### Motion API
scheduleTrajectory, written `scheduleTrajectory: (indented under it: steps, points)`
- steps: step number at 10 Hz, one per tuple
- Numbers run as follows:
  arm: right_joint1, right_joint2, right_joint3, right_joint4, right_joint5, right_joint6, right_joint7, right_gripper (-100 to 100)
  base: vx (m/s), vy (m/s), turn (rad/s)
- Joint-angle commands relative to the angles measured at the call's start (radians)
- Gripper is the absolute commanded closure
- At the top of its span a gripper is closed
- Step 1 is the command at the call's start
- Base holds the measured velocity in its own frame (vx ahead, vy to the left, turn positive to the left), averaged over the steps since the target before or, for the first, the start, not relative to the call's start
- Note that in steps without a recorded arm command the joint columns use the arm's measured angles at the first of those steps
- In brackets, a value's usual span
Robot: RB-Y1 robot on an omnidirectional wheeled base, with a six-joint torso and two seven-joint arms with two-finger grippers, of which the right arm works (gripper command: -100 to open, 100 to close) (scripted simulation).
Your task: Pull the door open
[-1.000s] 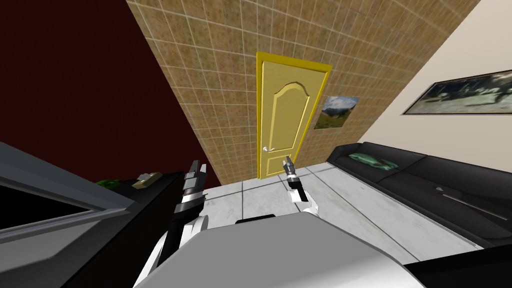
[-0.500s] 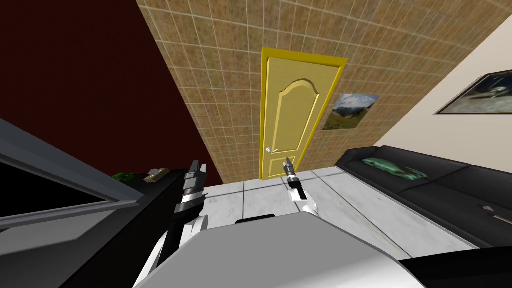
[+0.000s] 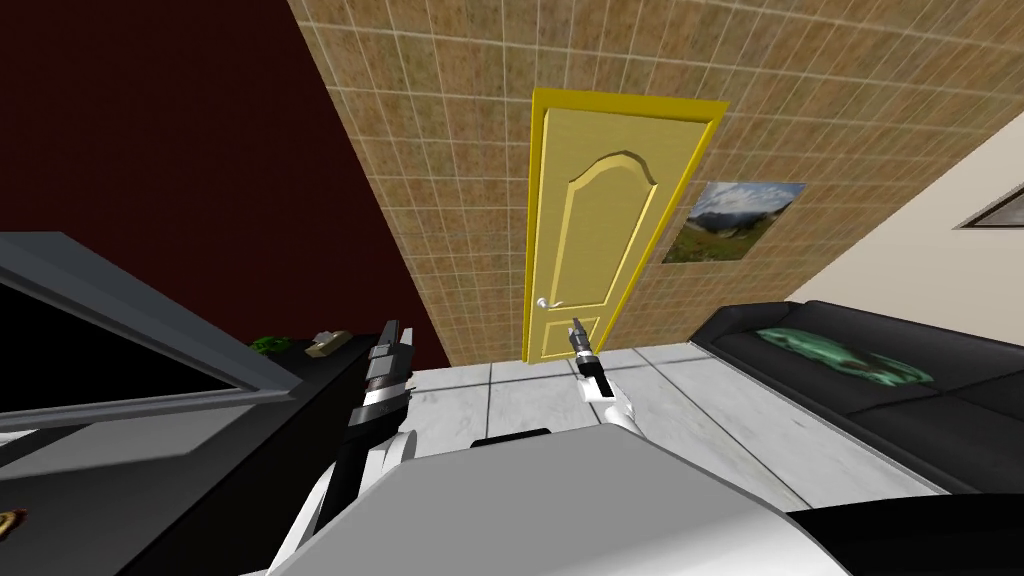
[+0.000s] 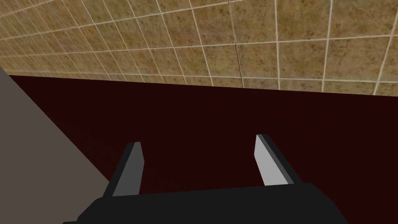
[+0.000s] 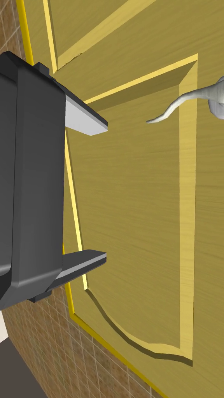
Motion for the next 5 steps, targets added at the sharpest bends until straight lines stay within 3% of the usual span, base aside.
scheduleTrajectory:
  steps: [1, 4, 5]
  points:
    - [-0.013, -0.002, -0.003, 0.043, -0.002, -0.003, 0.002, -100, 0.035, -0.023, 0.077]
    - [-0.055, -0.019, -0.015, 0.139, -0.011, -0.012, 0.003, -100, 0.032, -0.032, 0.113]
    - [-0.055, -0.019, -0.015, 0.144, -0.011, -0.012, 0.003, -100, 0.032, -0.032, 0.073]
